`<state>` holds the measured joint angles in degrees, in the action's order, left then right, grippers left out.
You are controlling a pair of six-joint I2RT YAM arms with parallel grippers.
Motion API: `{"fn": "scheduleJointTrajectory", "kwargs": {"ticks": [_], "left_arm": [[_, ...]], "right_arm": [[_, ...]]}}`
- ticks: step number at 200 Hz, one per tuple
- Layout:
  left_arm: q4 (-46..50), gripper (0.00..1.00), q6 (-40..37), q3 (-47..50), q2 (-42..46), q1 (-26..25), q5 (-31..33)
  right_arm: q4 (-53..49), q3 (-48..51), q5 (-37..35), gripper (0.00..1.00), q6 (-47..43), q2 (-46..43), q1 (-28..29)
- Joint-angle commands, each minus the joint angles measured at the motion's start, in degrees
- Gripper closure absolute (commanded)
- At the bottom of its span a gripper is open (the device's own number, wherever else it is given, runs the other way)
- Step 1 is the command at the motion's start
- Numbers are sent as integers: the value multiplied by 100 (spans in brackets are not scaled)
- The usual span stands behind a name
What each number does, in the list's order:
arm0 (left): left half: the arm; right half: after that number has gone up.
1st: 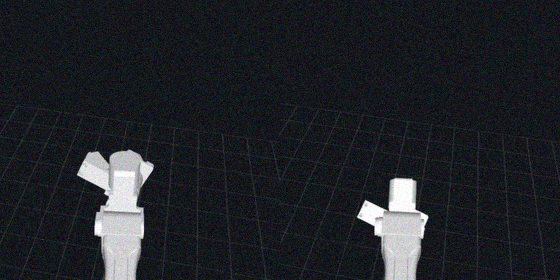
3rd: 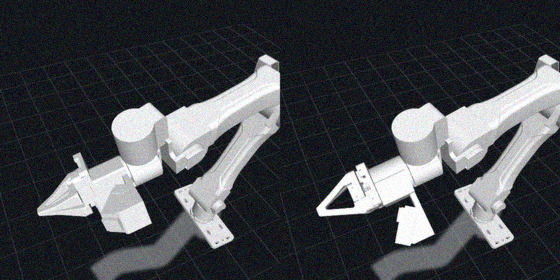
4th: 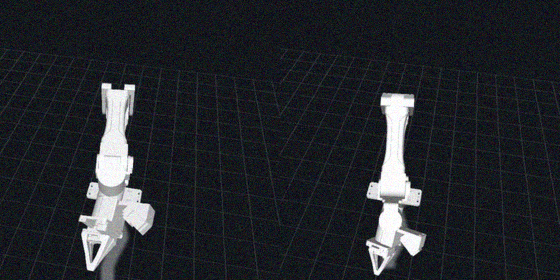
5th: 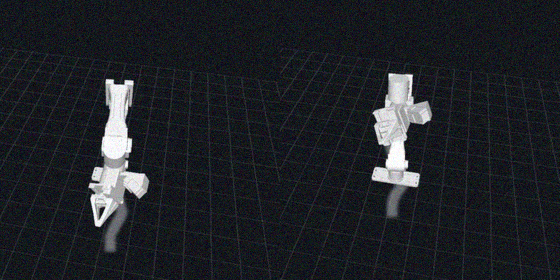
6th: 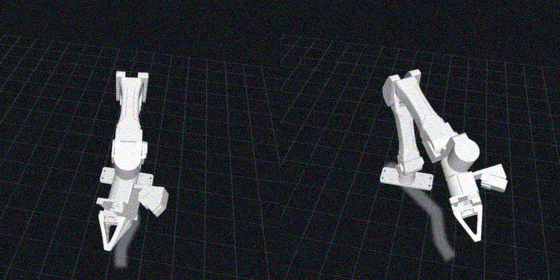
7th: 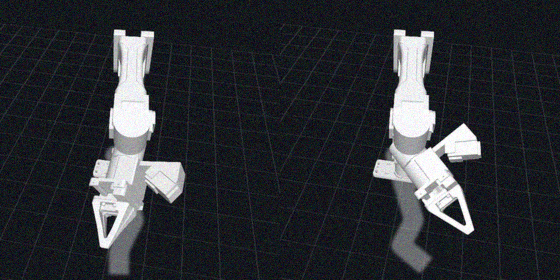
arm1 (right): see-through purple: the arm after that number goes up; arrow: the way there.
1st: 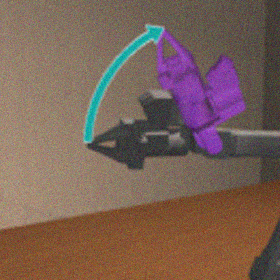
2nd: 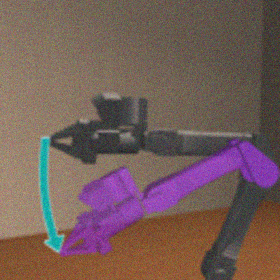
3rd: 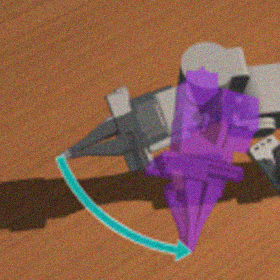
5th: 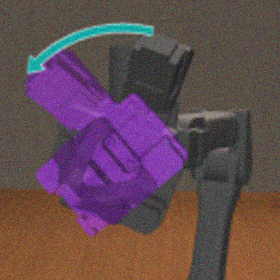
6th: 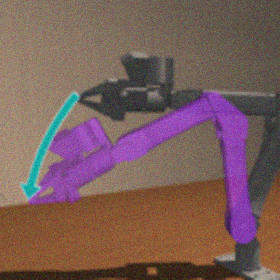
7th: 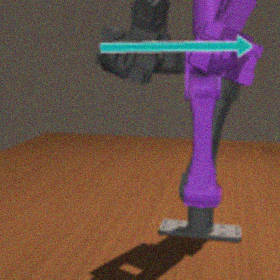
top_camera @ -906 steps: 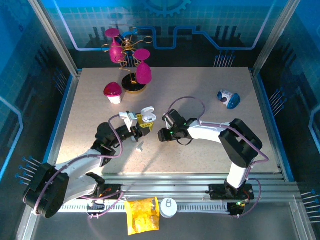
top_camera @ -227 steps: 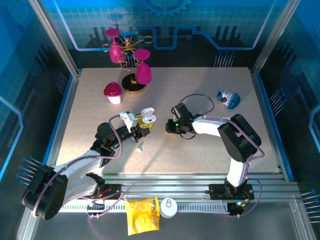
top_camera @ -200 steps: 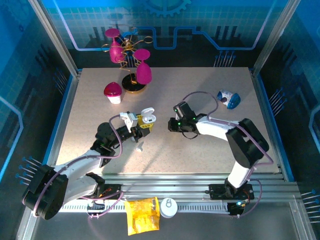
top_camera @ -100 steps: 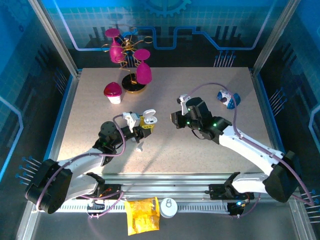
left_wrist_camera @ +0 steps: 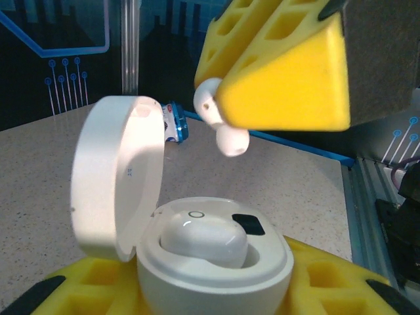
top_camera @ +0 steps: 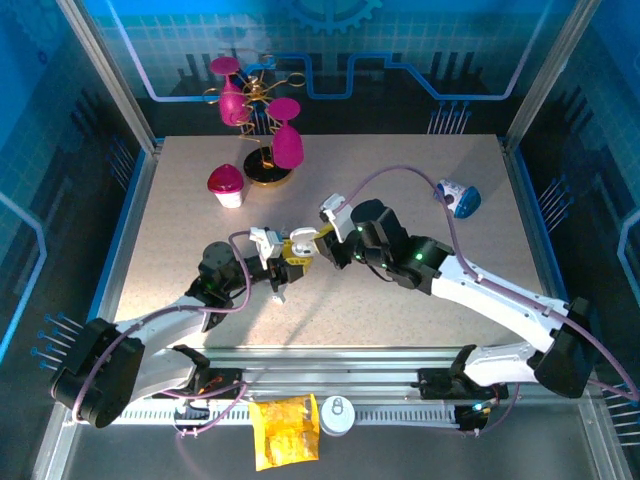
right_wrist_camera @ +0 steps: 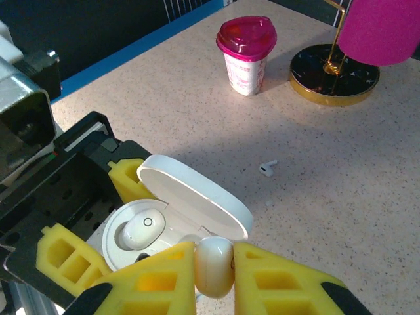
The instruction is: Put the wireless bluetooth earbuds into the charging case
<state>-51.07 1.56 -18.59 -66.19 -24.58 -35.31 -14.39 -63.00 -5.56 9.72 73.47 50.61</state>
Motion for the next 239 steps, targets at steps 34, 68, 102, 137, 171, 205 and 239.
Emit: {"fn": "scheduleJointTrajectory", "kwargs": {"ticks": [34, 68, 102, 137, 171, 205, 239], "left_arm": [[185, 73, 86, -242, 220, 32, 47], [181, 73, 98, -273, 232, 32, 36], [220, 73, 67, -298, 243, 32, 75], [220, 73, 81, -309, 247, 32, 93], [219, 73, 74, -312, 234, 33, 89], [57, 73, 94, -253, 212, 32, 44], [-134, 73, 228, -237, 216, 32, -99]], "right_arm": [[137, -84, 64, 84, -347, 186, 86], [169, 54, 110, 84, -288, 256, 89], [176, 106, 186, 84, -258, 247, 89], [64, 157, 242, 84, -304, 233, 89], [-19, 143, 376, 84, -363, 143, 89], [-83, 105, 415, 82, -400, 120, 85], [-78, -14, 417, 77, -335, 95, 89]]}}
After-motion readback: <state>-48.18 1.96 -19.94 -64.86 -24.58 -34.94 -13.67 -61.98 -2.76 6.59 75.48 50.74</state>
